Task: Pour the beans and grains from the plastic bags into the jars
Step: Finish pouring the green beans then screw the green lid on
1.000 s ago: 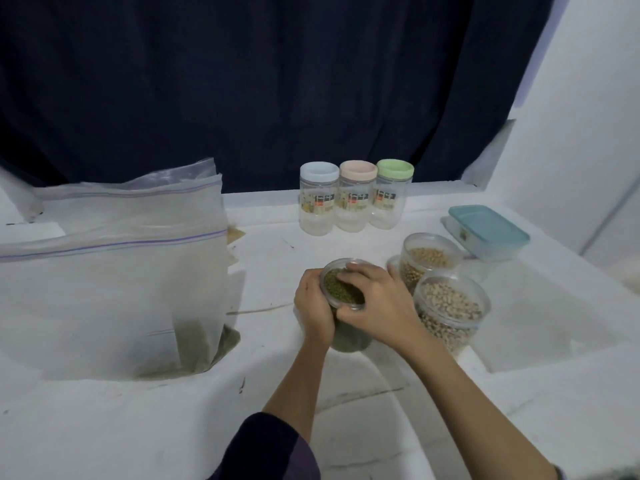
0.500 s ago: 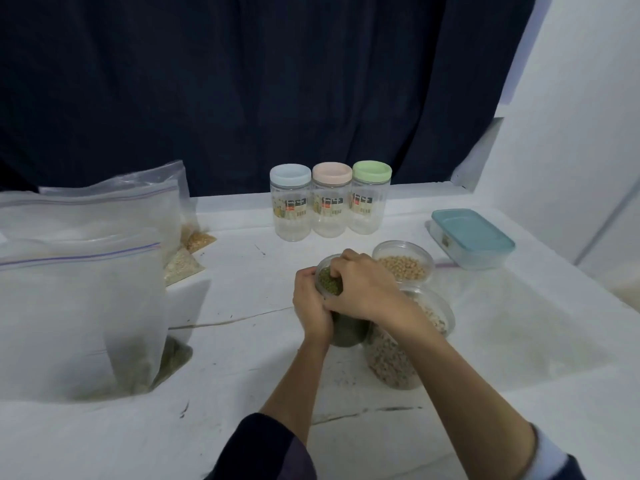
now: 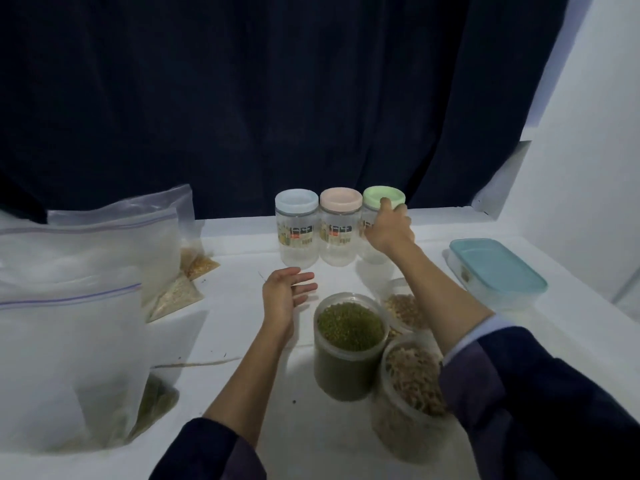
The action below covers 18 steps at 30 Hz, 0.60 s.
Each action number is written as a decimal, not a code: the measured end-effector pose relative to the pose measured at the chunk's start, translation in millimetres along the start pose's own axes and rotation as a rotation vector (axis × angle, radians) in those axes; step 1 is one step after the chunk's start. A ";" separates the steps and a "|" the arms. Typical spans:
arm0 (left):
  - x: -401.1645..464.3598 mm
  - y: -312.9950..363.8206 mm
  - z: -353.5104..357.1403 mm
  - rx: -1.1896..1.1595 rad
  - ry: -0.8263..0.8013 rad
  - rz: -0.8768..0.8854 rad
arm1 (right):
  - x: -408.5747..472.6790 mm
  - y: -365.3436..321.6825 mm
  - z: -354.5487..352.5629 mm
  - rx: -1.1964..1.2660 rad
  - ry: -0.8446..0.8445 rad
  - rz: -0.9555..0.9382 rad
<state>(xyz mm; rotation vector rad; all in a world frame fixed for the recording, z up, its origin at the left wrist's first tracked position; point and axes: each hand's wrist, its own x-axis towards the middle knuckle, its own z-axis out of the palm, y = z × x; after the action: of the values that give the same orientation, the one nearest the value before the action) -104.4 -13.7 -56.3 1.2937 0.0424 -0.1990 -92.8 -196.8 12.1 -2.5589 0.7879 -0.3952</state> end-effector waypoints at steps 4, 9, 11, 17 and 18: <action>23.7 -0.4 5.8 0.027 0.015 -0.021 | 40.0 3.7 16.2 -0.069 -0.038 0.120; 48.1 -3.0 13.4 0.043 0.021 -0.034 | 65.0 4.0 29.5 -0.135 0.037 0.182; 51.8 -3.5 13.7 0.046 0.018 -0.040 | 66.9 5.9 33.0 -0.106 0.100 0.188; 42.5 -1.9 3.2 0.043 -0.007 -0.036 | 48.7 11.4 26.8 -0.013 0.233 0.254; 38.8 -1.9 -1.1 0.037 -0.009 -0.039 | 41.6 9.7 25.3 -0.013 0.245 0.282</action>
<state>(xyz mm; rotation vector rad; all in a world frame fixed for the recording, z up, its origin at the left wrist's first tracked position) -66.5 -18.0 -64.0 1.3294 0.0560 -0.2401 -54.4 -220.3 -8.6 -2.3909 1.2241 -0.6193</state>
